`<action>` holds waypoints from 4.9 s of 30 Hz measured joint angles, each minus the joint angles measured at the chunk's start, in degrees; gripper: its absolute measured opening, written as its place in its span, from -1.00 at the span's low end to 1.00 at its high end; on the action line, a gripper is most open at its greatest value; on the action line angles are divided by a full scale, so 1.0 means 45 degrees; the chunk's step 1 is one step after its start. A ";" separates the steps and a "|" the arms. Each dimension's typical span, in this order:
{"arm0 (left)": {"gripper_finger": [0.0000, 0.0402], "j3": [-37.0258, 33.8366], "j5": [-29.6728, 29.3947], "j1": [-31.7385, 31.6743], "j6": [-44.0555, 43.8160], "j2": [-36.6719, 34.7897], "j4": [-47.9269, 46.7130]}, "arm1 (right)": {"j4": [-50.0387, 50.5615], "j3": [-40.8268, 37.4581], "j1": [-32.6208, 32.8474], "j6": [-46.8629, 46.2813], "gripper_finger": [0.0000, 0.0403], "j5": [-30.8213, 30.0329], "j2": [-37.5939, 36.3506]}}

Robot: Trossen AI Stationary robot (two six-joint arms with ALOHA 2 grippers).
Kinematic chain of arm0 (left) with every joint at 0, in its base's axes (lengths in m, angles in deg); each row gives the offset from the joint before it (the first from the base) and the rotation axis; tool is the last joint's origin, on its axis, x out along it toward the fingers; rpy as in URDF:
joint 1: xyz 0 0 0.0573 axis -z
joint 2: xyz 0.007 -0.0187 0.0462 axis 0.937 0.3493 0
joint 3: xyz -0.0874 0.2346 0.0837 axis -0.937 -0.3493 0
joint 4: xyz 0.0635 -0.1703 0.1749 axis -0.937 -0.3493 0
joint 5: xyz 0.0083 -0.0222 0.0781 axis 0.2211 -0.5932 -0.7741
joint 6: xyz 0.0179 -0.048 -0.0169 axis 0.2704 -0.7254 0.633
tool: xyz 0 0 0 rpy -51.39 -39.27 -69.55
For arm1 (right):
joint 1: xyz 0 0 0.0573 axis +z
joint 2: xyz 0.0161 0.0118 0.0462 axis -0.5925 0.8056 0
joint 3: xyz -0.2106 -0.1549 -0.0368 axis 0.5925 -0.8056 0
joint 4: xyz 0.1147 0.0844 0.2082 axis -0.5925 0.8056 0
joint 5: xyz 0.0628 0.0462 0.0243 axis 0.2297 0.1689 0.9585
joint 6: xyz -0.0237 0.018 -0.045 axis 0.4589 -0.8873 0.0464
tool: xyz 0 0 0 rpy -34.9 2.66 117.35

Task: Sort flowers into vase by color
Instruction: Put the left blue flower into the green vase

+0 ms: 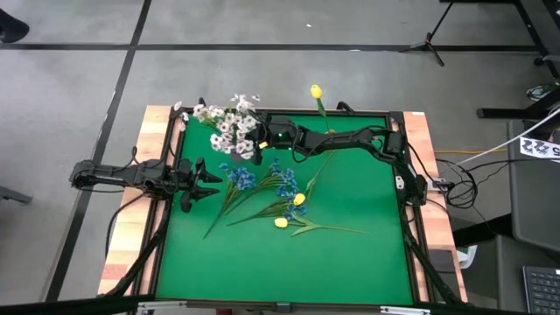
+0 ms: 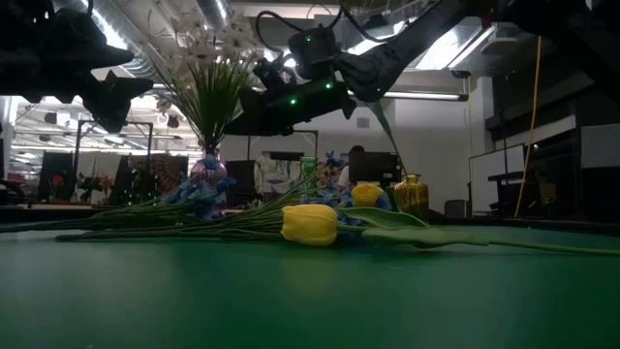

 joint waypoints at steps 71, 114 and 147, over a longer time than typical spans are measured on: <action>-0.03 0.0000 -0.0121 0.0000 -0.0005 -0.0005 0.0015 | -0.2024 0.0000 -0.0015 -0.0498 -0.20 0.0128 0.0472; -0.03 0.0000 -0.0121 -0.0004 -0.0443 -0.0005 0.0024 | 1.6185 -0.0430 0.2136 0.0932 0.23 -0.2539 -0.6339; -0.04 0.2066 -0.2338 0.3091 -0.6400 0.4915 -0.4436 | 1.3377 -0.3949 0.9212 -0.6587 0.23 -0.7937 -0.6923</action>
